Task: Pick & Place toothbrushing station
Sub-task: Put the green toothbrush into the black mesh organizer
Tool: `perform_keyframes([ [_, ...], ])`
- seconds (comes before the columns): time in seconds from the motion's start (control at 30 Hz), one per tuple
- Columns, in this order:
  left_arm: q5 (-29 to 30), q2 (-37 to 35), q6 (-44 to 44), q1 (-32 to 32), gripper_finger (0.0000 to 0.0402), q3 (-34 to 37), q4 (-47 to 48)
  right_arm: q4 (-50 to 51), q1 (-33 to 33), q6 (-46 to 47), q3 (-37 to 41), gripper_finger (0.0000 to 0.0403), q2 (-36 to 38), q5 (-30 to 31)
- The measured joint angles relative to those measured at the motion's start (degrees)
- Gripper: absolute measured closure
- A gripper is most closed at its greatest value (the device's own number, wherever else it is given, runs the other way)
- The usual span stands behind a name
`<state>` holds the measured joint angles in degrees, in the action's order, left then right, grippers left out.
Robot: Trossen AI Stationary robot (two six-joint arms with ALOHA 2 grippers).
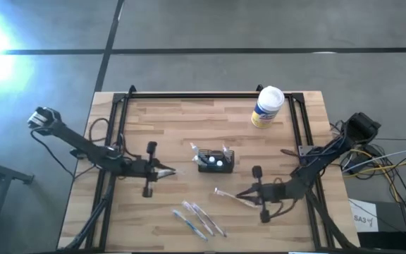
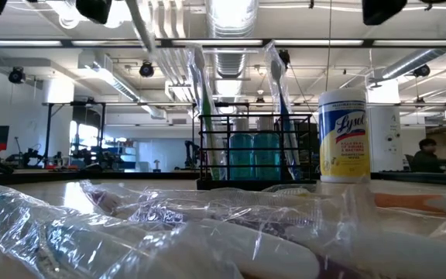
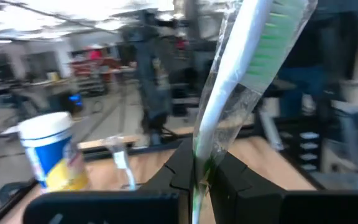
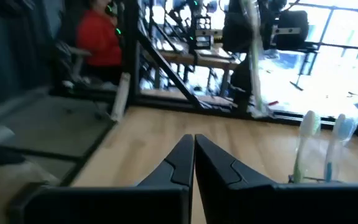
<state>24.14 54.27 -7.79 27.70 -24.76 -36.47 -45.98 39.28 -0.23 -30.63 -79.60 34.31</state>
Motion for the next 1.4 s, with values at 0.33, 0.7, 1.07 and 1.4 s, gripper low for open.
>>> perform_keyframes([
  [0.33, -5.49, -16.95, -4.19, -0.11, 0.0376, 0.60, 20.35, -3.98, -4.43, 1.83, 12.43, 0.0394, 15.90, -6.46],
  [0.7, -5.64, -30.15, -6.31, -0.15, 0.0376, 6.79, 23.38, -4.43, -9.84, 3.74, 22.90, 0.0394, 30.97, -15.18],
  [1.07, -5.81, -40.22, -2.54, -0.26, 0.0376, 14.64, 20.80, -18.36, -9.81, -0.23, 30.18, 0.0394, 31.99, -13.53],
  [1.4, -7.67, -35.66, 1.68, -0.26, 0.0376, 18.79, 12.72, -18.55, -9.88, -2.45, 30.16, 0.0394, 31.73, -13.10],
])
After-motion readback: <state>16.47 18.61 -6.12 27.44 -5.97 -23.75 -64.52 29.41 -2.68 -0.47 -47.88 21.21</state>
